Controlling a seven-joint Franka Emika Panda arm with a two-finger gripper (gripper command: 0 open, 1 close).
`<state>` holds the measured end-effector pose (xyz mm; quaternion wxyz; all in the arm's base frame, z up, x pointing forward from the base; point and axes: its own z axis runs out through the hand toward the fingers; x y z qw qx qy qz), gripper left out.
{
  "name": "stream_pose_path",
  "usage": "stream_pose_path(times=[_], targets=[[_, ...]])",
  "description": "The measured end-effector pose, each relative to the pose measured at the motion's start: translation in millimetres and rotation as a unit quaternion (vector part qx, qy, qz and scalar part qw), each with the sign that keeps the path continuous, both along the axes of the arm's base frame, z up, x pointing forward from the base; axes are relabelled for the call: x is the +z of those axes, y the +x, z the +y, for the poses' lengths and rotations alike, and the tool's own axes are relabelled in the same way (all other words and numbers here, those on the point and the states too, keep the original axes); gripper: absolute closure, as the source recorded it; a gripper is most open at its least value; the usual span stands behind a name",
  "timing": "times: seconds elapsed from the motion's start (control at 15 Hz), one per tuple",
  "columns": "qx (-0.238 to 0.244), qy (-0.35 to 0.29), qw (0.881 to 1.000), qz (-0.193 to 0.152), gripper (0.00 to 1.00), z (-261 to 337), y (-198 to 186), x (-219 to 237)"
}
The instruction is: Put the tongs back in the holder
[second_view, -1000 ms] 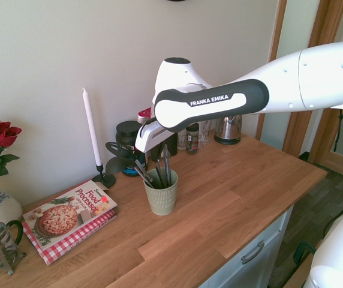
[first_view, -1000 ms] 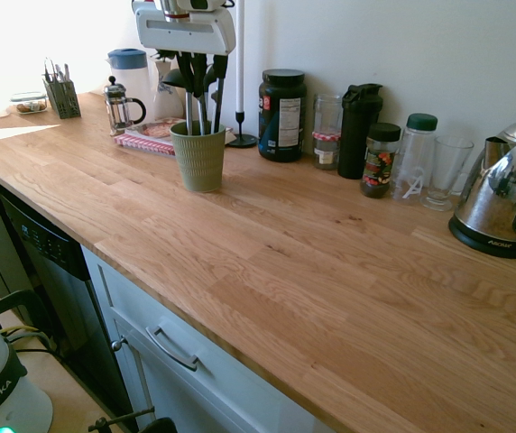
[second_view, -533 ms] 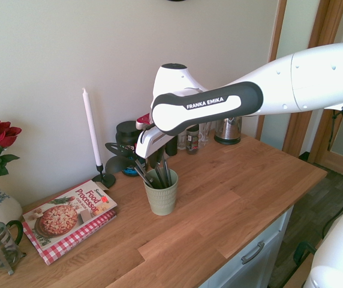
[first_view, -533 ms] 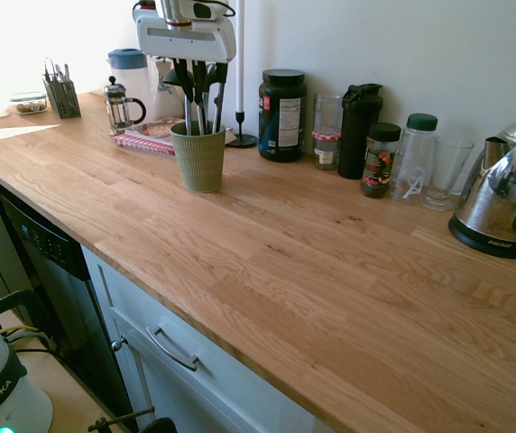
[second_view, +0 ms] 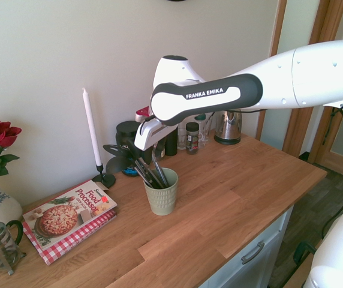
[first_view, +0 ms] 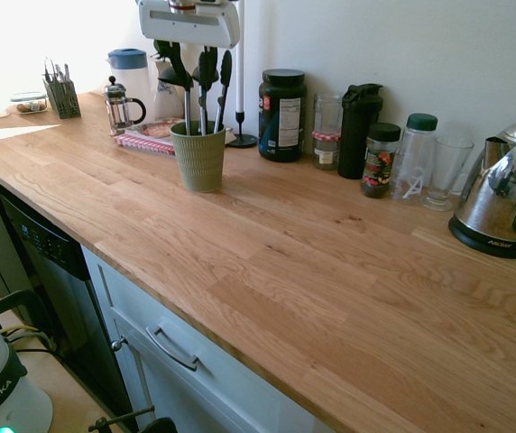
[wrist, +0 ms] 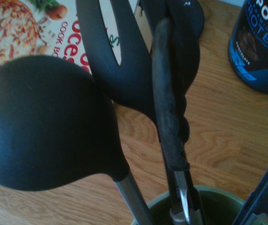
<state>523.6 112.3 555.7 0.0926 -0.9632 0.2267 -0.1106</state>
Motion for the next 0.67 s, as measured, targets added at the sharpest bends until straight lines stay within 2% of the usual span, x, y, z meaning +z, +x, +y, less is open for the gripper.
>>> stream_pose_path(times=[0.13,0.33,0.47,0.67], targets=[[-0.036,-0.015,0.999,0.010,0.00,-17,-9,26],[-0.113,-0.052,0.990,0.059,0.00,-72,-24,30],[-0.144,-0.054,0.984,0.088,0.00,-110,-35,8],[-0.162,-0.054,0.977,0.128,0.00,-143,-71,-34]])
